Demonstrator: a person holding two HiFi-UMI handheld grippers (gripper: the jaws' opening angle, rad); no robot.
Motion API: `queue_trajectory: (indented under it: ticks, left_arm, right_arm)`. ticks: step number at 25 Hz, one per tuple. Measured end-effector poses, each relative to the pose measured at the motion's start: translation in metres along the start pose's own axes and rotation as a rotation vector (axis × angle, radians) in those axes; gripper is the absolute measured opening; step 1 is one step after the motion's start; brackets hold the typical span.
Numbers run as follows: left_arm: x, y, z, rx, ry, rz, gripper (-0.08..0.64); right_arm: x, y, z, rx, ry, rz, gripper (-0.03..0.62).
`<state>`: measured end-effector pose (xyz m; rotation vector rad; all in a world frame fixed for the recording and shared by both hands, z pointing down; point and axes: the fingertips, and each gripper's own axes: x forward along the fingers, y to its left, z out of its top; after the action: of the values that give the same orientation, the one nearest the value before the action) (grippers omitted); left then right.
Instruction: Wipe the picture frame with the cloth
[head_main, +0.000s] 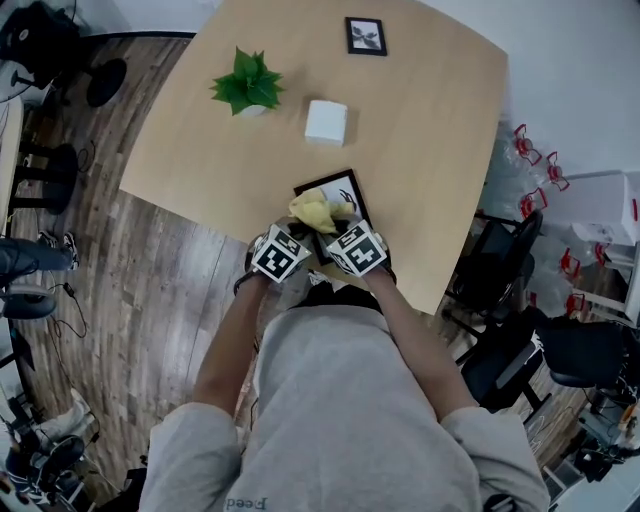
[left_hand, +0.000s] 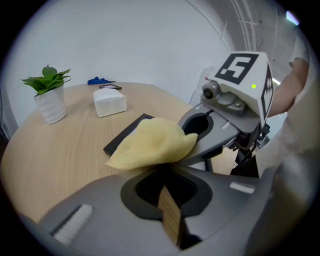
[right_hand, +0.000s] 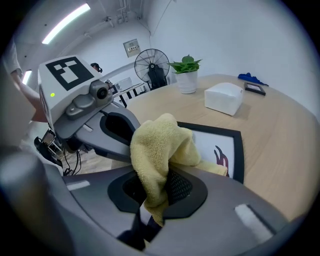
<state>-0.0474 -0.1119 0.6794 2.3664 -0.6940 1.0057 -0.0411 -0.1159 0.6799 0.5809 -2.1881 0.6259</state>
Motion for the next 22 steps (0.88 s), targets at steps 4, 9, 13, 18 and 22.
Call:
queue_trajectory:
  ticks: [4,9,13,18,22]
  left_arm:
    - [-0.001,-0.002,0.003,0.003,-0.006,-0.005,0.052]
    - [-0.001,-0.001,0.002,0.01,-0.002,-0.008,0.052]
    - [0.001,-0.002,-0.005,-0.015,0.008,-0.006,0.052]
    - [0.001,0.0,-0.004,-0.024,0.0,0.001,0.052]
    - [0.0,0.001,-0.006,-0.03,-0.001,0.009,0.052]
  right_arm:
    - [-0.006,0.01,-0.013,-0.001,0.026,-0.007,0.049]
    - [-0.007,0.022,-0.017,0.077,0.028,0.003,0.049]
    - [-0.009,0.026,-0.021,0.116,0.022,0.0,0.049]
    - [-0.009,0.034,-0.026,0.06,0.026,-0.022,0.049]
    - [-0.008,0.053,-0.031,0.02,0.045,-0.003,0.049]
